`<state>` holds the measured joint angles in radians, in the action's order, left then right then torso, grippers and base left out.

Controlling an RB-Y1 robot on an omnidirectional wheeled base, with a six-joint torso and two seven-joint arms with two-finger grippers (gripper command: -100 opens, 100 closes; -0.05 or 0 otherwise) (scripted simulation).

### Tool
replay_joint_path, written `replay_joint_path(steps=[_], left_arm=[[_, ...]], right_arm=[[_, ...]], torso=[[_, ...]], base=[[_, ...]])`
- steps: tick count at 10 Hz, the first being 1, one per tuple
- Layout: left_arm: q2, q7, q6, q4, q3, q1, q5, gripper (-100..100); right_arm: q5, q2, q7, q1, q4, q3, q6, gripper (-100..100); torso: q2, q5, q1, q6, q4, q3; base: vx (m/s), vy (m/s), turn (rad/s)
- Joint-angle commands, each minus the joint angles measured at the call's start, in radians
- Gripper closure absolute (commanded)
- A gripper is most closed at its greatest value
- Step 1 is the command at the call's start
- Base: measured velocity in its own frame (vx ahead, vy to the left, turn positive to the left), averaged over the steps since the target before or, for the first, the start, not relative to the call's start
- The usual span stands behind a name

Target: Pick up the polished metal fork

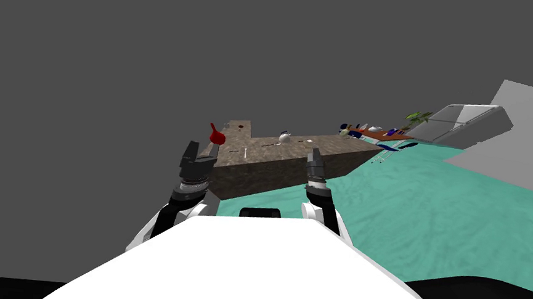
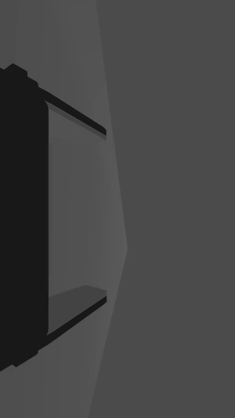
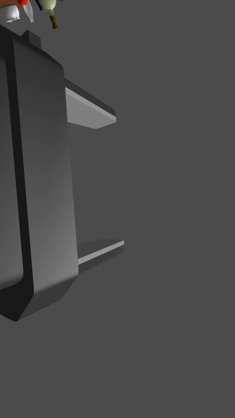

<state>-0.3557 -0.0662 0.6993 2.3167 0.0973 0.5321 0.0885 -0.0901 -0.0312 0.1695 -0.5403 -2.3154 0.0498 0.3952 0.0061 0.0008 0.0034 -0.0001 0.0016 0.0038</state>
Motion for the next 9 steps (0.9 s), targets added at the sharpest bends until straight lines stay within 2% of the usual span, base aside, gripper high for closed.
replay_joint_path(steps=[1,2,3,4,5,6,7,8,9], left_arm=[[-0.050,-0.001,-0.001,-0.023,0.026,0.001,0.012,-100],[-0.057,-0.001,-0.001,-0.023,0.026,0.001,0.012,-100],[-0.097,0.000,-0.002,-0.042,0.048,0.006,0.025,-100],[-0.105,0.000,-0.002,-0.042,0.048,0.006,0.025,-100],[-0.145,0.000,-0.005,-0.065,0.071,0.010,0.039,-100],[-0.154,0.000,-0.005,-0.065,0.071,0.010,0.039,-100],[-0.193,0.002,-0.011,-0.091,0.092,0.015,0.055,-100],[-0.204,0.002,-0.011,-0.091,0.092,0.015,0.055,-100],[-0.244,0.005,-0.018,-0.119,0.113,0.018,0.073,-100]], right_arm=[[0.000,0.000,0.000,0.000,0.000,0.000,0.000,0],[0.000,0.000,0.000,0.000,0.000,0.000,0.000,0],[0.000,0.000,0.000,0.000,0.000,0.000,0.000,0],[0.000,0.000,0.000,0.000,0.000,0.000,0.000,0],[0.000,0.000,0.000,0.000,0.000,0.000,0.000,0],[0.000,0.000,0.000,0.000,0.000,0.000,0.000,0],[0.000,0.000,0.000,0.000,0.000,0.000,0.000,0],[0.000,0.000,0.000,0.000,0.000,0.000,0.000,0],[0.000,0.000,0.000,0.000,0.000,0.000,0.000,0]], torso=[[0.000,0.000,0.000,0.000,0.000,0.000],[0.000,0.000,0.000,0.000,0.000,0.000],[-0.001,0.000,0.000,0.000,0.000,-0.001],[-0.001,0.000,0.000,0.000,0.000,0.000],[-0.001,0.000,0.000,0.000,0.000,-0.001],[0.000,0.000,0.000,0.000,0.000,0.000],[-0.001,0.000,0.000,0.000,0.000,0.000],[-0.002,0.000,-0.001,0.000,0.000,-0.001],[-0.003,0.000,-0.001,0.000,-0.001,-0.001]], base=[[-0.088,0.029,-0.133],[-0.076,0.028,-0.067],[-0.093,0.027,-0.132],[-0.083,0.026,-0.077],[-0.103,0.031,-0.149],[-0.086,0.024,-0.092],[-0.075,0.013,-0.157],[-0.060,0.016,-0.091],[-0.064,0.014,-0.182]])
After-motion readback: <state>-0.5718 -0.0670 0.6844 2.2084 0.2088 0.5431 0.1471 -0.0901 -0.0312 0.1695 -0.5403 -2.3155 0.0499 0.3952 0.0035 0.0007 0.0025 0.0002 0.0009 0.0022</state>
